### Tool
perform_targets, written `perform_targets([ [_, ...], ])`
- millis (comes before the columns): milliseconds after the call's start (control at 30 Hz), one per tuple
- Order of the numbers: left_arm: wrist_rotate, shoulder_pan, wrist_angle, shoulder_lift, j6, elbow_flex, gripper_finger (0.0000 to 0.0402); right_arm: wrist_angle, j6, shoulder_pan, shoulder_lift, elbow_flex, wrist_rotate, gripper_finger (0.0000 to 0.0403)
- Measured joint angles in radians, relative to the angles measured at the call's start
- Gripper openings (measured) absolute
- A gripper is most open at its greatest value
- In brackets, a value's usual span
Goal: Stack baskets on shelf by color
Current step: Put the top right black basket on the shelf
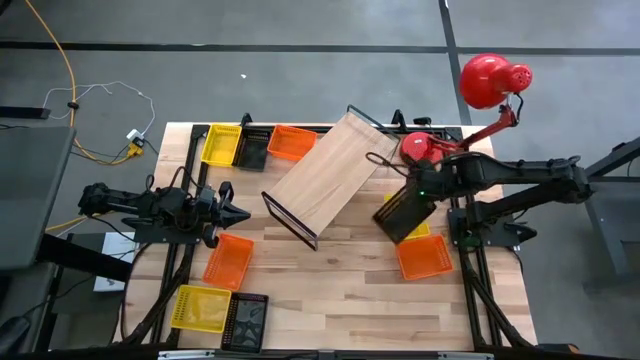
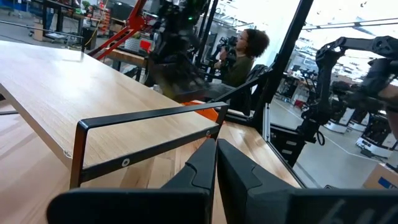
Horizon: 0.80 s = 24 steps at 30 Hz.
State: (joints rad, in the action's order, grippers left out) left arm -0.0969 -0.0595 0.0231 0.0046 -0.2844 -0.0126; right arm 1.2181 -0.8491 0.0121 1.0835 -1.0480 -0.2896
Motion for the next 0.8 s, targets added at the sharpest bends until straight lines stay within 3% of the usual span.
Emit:
perform_targets([
  [100,0.0,0.0,0.0,0.0,0.0,0.0,0.0003,-0.131,0.046,0.048,-0.021,0.0,0.048,0.0],
  [167,0.0,0.0,0.0,0.0,0.0,0.0,0.0003,-0.219,0.065,0.078,-0.039,0.0,0.013,0.0],
  [267,0.0,0.0,0.0,0.0,0.0,0.0,0.0003,-0.371,0.05,0.104,-0.058,0.0,-0.142,0.0],
  [433,0.0,0.0,0.0,0.0,0.0,0.0,0.0003,-0.581,-0.062,0.104,-0.031,0.0,-0.497,0.0],
  [533,0.0,0.0,0.0,0.0,0.0,0.0,0.0003,-0.638,-0.129,0.08,0.02,0.0,-0.632,0.0],
  [800,0.0,0.0,0.0,0.0,0.0,0.0,0.0003,-0.654,-0.304,-0.038,0.186,0.0,-0.648,0.0],
])
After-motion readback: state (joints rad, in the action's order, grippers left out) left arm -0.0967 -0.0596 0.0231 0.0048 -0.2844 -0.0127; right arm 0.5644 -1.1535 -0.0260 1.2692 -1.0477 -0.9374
